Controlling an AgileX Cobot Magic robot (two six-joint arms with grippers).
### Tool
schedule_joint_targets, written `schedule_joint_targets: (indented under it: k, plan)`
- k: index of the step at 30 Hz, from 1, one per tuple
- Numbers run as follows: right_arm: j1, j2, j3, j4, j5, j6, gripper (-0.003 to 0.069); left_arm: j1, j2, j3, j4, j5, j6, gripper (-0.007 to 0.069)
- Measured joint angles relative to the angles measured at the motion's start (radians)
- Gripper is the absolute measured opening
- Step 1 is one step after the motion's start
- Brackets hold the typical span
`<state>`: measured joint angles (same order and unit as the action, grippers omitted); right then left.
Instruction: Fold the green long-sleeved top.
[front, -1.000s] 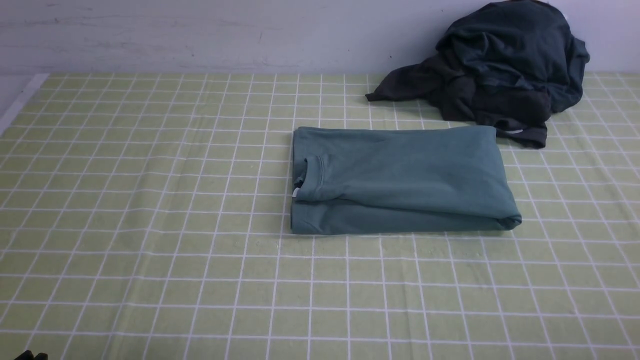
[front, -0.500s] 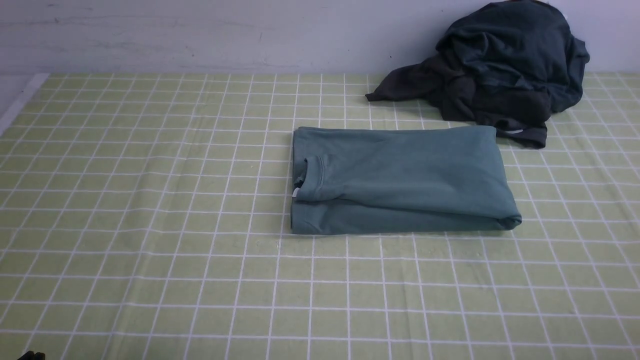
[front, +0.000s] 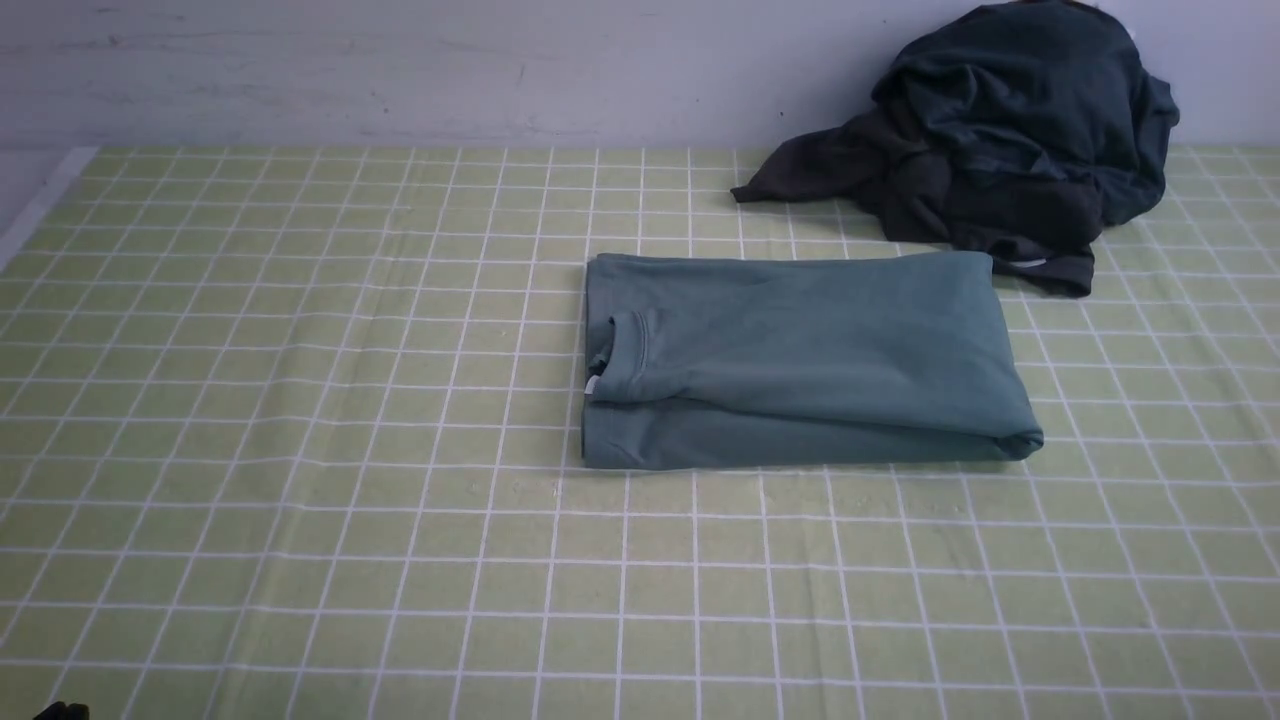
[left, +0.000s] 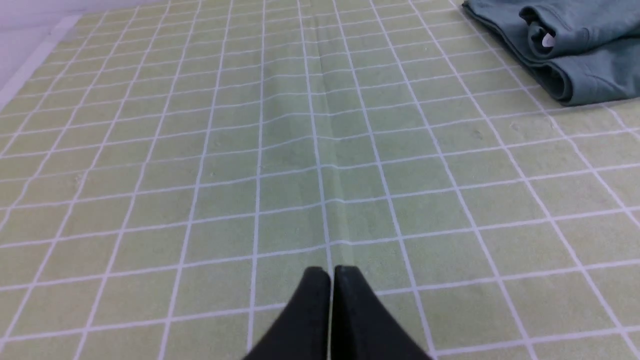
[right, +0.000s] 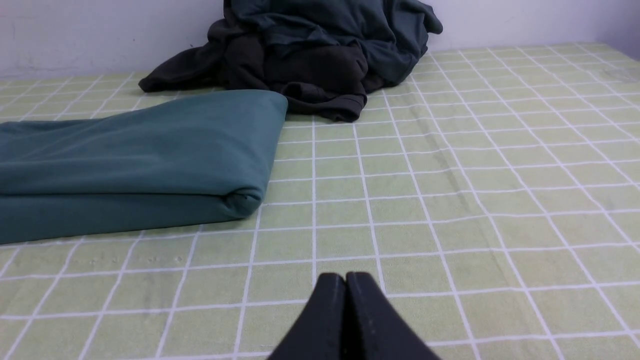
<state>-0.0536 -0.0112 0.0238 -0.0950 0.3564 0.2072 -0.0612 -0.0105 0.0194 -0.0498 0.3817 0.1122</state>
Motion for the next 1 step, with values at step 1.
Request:
schedule_joint_targets:
  k: [1]
  plan:
    - [0.000,0.000,0.000,0.000,0.000,0.000,-0.0006,0.000,0.000,0.000,0.000,0.000,-0.005,-0.0003]
